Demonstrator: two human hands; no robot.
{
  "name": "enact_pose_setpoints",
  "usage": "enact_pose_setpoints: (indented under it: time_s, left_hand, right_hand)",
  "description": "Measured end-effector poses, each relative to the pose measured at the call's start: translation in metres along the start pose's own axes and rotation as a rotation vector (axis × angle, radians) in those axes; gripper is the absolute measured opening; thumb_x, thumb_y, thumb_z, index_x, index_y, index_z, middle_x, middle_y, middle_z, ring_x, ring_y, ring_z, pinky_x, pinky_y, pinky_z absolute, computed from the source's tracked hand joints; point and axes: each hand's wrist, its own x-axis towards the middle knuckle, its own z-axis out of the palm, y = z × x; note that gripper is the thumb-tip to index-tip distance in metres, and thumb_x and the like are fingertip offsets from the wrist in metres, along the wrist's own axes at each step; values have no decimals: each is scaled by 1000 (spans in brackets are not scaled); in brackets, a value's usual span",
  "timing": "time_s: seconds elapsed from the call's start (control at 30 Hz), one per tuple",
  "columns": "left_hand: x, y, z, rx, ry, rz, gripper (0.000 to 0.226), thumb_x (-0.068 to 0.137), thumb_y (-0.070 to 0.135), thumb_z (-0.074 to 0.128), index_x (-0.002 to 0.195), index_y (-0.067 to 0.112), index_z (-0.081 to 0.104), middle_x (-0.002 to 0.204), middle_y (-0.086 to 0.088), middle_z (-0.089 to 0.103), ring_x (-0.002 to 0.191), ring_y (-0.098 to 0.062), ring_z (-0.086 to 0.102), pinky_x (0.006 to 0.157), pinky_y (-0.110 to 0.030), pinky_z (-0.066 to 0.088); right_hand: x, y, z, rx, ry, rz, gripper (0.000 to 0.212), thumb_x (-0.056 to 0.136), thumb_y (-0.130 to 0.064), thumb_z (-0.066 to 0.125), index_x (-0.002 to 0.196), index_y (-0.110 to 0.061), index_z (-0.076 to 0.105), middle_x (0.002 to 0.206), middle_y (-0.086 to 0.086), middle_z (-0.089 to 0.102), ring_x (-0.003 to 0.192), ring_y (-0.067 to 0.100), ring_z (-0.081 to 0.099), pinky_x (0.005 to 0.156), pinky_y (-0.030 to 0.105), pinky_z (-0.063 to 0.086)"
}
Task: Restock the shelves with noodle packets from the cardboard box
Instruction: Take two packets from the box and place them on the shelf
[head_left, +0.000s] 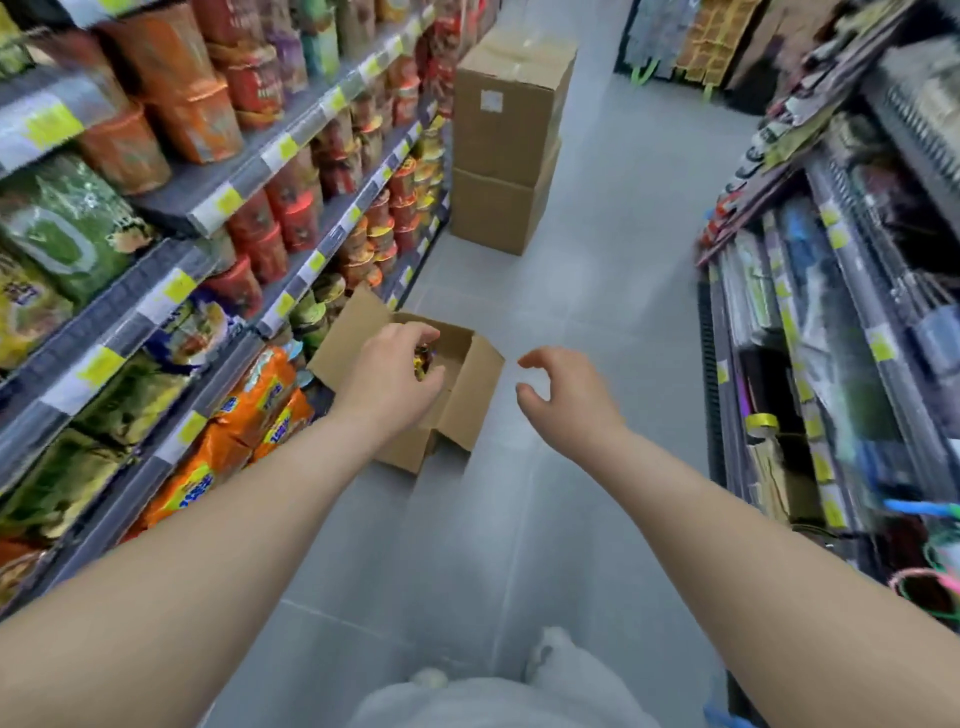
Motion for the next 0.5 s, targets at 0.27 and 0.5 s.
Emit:
enact_pose_setpoints:
  time_s: [0.27,0.5]
  left_hand:
    - [162,50,67,31,5,-68,40,91,30,57,130,24,50,130,5,49,113,-12,49,82,-22,35]
    - [296,86,96,-48,63,-154,38,90,24,58,128,20,53,126,-1,52,111,-14,51,90,-26,39]
  right_hand:
    - [168,90,-46,-38,-40,-92,35,91,-25,53,124,-16,56,126,3,57,121,20,47,101,33,39]
    - [317,128,-94,-108,-146,-227,33,91,-26,52,123,-16,56,124,2,57,119,21,48,97,33,41]
